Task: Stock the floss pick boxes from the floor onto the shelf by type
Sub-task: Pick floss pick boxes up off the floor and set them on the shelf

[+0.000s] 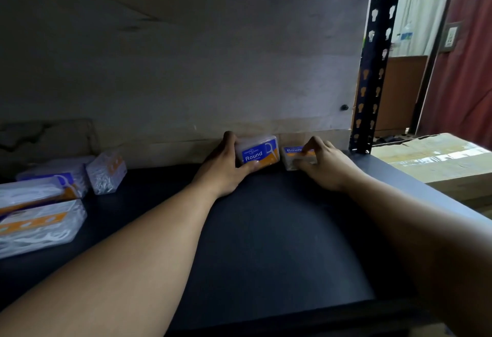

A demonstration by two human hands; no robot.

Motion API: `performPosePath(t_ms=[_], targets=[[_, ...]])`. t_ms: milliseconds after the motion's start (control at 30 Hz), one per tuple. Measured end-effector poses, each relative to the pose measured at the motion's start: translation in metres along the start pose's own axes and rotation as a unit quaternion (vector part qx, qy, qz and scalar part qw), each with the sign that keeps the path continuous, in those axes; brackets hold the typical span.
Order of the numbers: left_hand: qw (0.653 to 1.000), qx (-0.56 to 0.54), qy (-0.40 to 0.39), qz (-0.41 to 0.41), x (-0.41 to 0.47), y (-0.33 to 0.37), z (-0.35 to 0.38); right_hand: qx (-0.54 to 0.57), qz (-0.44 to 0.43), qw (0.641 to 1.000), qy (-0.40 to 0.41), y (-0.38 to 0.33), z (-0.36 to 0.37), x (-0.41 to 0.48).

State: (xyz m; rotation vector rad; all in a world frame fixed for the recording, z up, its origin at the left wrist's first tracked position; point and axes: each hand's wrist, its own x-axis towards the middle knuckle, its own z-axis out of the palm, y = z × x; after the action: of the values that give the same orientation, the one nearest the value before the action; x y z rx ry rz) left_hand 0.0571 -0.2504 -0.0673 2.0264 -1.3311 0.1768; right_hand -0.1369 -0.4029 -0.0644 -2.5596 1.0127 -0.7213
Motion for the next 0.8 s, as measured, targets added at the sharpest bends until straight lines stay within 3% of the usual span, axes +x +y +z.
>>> performPosePath(t_ms=[300, 533, 800], targets=[[0.994, -0.06, -0.091, -0.034, 0.015, -0.011, 0.008, -0.022, 0.012, 1.0, -0.019, -0.002, -0.001, -0.002], [0.985, -0.16, -0.04, -0.04, 0.016, -0.013, 0.007, -0.015, 0.001, 0.999, -0.028, -0.001, -0.002, 0.0], [0.989, -0.123, -0.052, -0.06, 0.011, -0.004, 0.001, -0.03, 0.017, 0.999, -0.014, -0.001, -0.003, -0.004]])
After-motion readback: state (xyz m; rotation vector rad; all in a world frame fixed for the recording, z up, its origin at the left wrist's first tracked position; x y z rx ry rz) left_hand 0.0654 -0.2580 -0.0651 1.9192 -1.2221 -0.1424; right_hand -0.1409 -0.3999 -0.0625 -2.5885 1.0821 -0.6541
